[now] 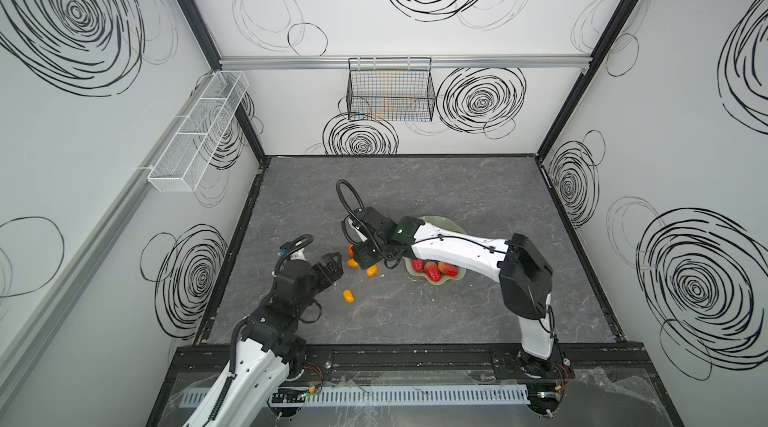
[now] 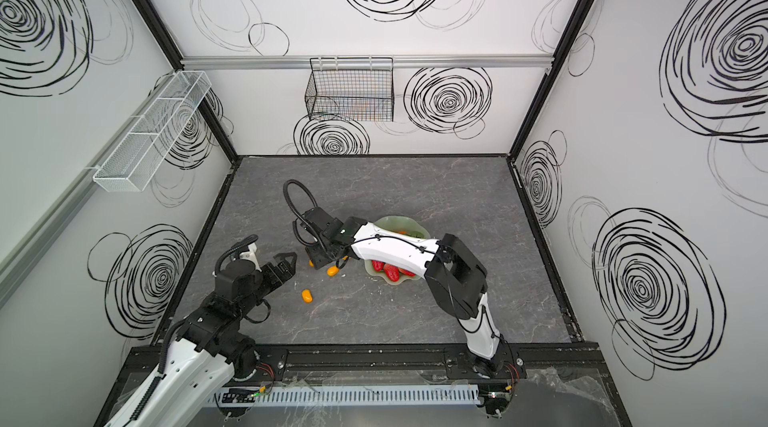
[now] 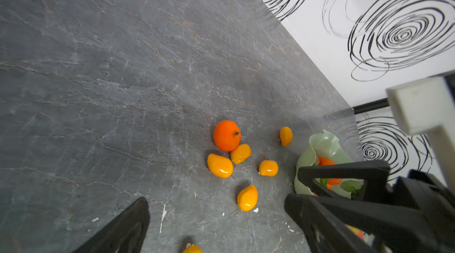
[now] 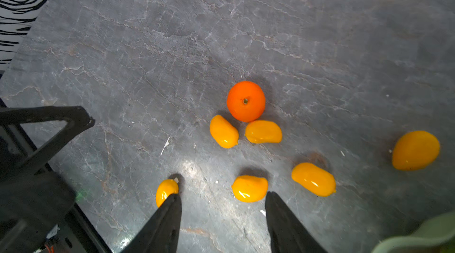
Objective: Place and organize the fake fruits in the fruit bowl
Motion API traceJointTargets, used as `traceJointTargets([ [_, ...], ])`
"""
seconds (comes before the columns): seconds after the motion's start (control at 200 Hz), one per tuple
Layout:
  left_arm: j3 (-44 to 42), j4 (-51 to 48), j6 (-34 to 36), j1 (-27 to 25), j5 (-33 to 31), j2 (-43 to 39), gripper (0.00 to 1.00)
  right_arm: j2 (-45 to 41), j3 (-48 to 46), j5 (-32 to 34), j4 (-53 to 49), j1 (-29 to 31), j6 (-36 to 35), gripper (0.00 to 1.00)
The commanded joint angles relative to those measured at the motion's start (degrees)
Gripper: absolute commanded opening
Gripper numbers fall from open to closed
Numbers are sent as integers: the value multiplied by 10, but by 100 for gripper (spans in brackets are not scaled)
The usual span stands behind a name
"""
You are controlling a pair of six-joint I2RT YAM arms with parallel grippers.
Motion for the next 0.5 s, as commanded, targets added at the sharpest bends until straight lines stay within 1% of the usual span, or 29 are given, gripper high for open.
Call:
traceJointTargets([
  [0.0,-6,1,-25,33,28,-11,99,41,53,-3,-12,-7,-10,59],
  [0.145,-9,1,-32,78,45,-9,99,87,103,-6,-25,-16,-18,59],
  [0.25,-12,12,-27,109,71,1,99,123,143,-9,-44,-21,-23,58],
  [0.495,-18,48,-18,168,137,25,99,174,195,-7,-69,-26,-29,58],
])
